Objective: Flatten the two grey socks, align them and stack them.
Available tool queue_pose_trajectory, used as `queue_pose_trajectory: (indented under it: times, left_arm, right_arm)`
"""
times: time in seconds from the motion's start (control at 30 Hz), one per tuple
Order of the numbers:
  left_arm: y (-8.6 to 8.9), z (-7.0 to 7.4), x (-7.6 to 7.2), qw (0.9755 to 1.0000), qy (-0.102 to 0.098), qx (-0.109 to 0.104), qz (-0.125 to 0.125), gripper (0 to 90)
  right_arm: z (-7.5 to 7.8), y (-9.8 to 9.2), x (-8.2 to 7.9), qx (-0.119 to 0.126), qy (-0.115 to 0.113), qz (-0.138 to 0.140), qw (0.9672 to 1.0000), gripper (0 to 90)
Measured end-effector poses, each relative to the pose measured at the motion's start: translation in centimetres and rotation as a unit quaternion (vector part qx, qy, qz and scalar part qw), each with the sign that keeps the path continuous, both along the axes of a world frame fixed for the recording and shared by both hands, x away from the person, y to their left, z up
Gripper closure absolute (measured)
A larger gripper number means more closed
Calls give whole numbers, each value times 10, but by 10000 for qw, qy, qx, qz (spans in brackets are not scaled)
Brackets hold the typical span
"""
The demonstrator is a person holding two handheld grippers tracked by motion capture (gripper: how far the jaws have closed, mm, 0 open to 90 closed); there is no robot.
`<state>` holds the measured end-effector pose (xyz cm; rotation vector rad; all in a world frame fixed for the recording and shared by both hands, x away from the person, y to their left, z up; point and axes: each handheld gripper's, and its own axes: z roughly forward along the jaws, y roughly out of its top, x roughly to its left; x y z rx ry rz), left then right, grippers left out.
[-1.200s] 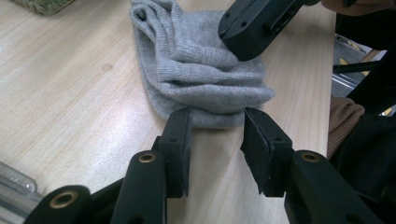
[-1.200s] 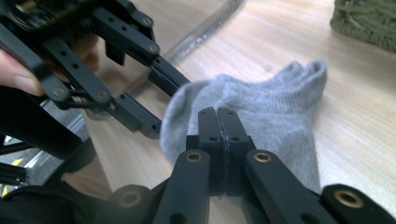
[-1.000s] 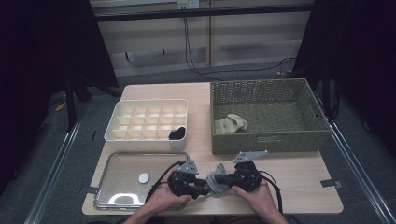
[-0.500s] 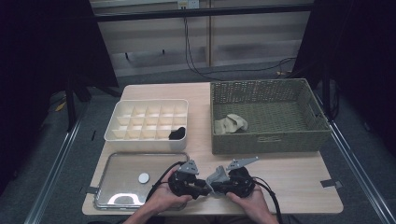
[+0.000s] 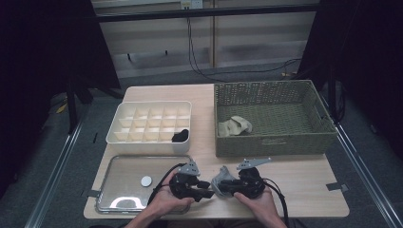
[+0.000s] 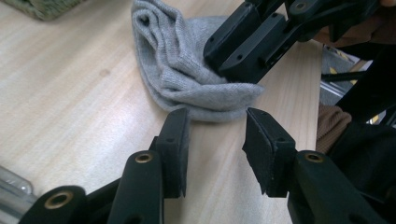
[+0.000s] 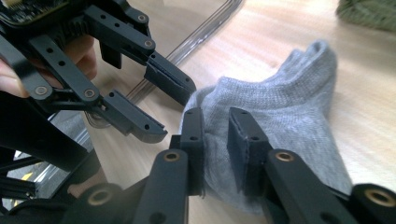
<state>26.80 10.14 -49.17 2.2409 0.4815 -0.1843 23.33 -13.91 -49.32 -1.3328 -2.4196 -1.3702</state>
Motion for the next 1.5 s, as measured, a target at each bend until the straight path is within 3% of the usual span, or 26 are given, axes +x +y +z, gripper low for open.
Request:
queue_pose_trajectory:
  times: [0.07,0.13,0.33,0.47,0.57,0.73,0.87,1.1,1.23,1.5]
  left_arm:
    - [0,0,0,9999,17,-99,26,598]
    - [1,1,1,10000,1,-31,-3,599]
    - [1,7,2,9999,-46,-146,33,599]
    - [1,14,12,9989,-40,-381,272,617]
    - [-1,18,16,9984,-28,-475,294,627]
    - [-14,24,18,9978,-43,-619,225,650]
    - [-28,20,19,9991,-27,-400,117,683]
    - [-41,12,16,9992,66,-399,-18,704]
    - [-42,2,18,9998,75,-170,1,730]
    - [-38,-5,19,9998,143,-127,-66,768]
  right_arm:
    - [3,-3,0,41,-34,-42,10000,734]
    - [6,-5,0,47,-65,-60,9999,711]
    - [11,-14,-3,116,-115,-88,9998,725]
    - [15,-27,-6,251,-156,-220,9993,766]
    - [16,-33,-7,155,-185,-289,9993,810]
    - [6,-33,-7,-17,-12,-251,9997,852]
    - [-3,-30,-7,-48,84,-308,9995,853]
    - [-8,-29,-6,-98,144,-308,9994,866]
    - [-8,-28,-7,-116,147,-323,9993,868]
    - [2,-35,-4,-48,-50,-367,9993,810]
